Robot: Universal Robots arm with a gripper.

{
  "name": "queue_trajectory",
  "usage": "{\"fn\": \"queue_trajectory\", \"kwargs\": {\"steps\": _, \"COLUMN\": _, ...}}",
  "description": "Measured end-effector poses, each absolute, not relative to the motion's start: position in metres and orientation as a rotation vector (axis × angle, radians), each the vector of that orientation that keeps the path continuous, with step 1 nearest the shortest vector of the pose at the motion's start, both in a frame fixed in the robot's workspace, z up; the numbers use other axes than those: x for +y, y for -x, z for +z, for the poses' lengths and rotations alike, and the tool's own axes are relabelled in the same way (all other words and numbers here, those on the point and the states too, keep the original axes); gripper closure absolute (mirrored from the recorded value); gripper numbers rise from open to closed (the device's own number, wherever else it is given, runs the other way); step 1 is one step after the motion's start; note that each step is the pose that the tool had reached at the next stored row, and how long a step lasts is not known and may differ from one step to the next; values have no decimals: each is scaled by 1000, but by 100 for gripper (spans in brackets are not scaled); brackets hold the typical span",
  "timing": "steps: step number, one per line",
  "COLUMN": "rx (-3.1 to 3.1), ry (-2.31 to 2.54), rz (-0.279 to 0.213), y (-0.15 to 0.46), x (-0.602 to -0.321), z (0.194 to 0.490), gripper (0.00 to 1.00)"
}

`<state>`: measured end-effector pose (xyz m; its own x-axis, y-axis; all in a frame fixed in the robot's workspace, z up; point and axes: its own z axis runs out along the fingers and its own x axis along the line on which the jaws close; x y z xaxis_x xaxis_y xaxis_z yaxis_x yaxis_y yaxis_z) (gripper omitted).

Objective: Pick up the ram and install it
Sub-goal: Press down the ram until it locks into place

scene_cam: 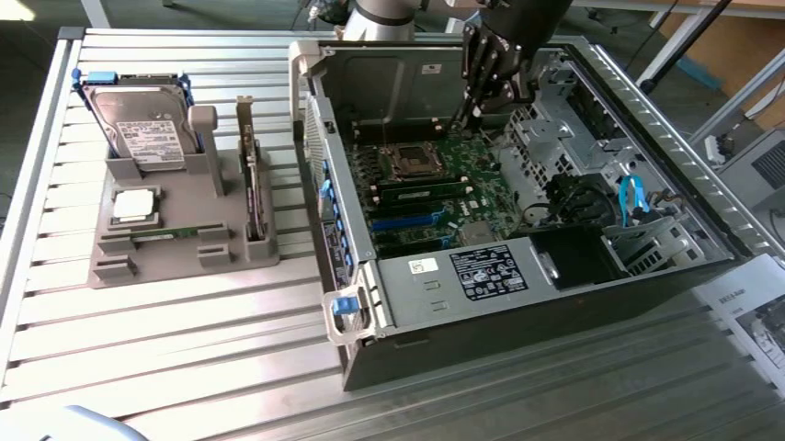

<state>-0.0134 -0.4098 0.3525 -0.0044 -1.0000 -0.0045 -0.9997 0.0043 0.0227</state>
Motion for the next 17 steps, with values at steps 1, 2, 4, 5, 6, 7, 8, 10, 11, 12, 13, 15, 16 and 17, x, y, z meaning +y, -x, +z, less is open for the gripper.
{"fn": "queue_trajectory", "kwargs": {"steps": 1, "rx": -2217, "ry": -2207, "rz": -30, "y": 13, "x": -410, "z": 353, "gripper": 81}}
{"fn": "queue_trajectory", "kwargs": {"steps": 2, "rx": -2217, "ry": -2207, "rz": -30, "y": 13, "x": -410, "z": 353, "gripper": 81}}
{"fn": "queue_trajectory", "kwargs": {"steps": 4, "rx": -2217, "ry": -2207, "rz": -30, "y": 13, "x": -410, "z": 353, "gripper": 81}}
{"fn": "queue_trajectory", "kwargs": {"steps": 5, "rx": -2217, "ry": -2207, "rz": -30, "y": 13, "x": -410, "z": 353, "gripper": 81}}
{"fn": "queue_trajectory", "kwargs": {"steps": 6, "rx": -2217, "ry": -2207, "rz": -30, "y": 13, "x": -410, "z": 353, "gripper": 81}}
{"fn": "queue_trajectory", "kwargs": {"steps": 7, "rx": -2217, "ry": -2207, "rz": -30, "y": 13, "x": -410, "z": 353, "gripper": 81}}
{"fn": "queue_trajectory", "kwargs": {"steps": 8, "rx": -2217, "ry": -2207, "rz": -30, "y": 13, "x": -410, "z": 353, "gripper": 81}}
{"fn": "queue_trajectory", "kwargs": {"steps": 10, "rx": -2217, "ry": -2207, "rz": -30, "y": 13, "x": -410, "z": 353, "gripper": 83}}
{"fn": "queue_trajectory", "kwargs": {"steps": 11, "rx": -2217, "ry": -2207, "rz": -30, "y": 13, "x": -410, "z": 353, "gripper": 83}}
{"fn": "queue_trajectory", "kwargs": {"steps": 12, "rx": -2217, "ry": -2207, "rz": -30, "y": 13, "x": -410, "z": 353, "gripper": 89}}
{"fn": "queue_trajectory", "kwargs": {"steps": 13, "rx": -2217, "ry": -2207, "rz": -30, "y": 13, "x": -410, "z": 353, "gripper": 90}}
{"fn": "queue_trajectory", "kwargs": {"steps": 15, "rx": -2217, "ry": -2207, "rz": -30, "y": 13, "x": -410, "z": 353, "gripper": 90}}
{"fn": "queue_trajectory", "kwargs": {"steps": 16, "rx": -2217, "ry": -2207, "rz": -30, "y": 13, "x": -410, "z": 353, "gripper": 90}}
{"fn": "queue_trajectory", "kwargs": {"steps": 17, "rx": -2217, "ry": -2207, "rz": -30, "y": 13, "x": -410, "z": 353, "gripper": 90}}
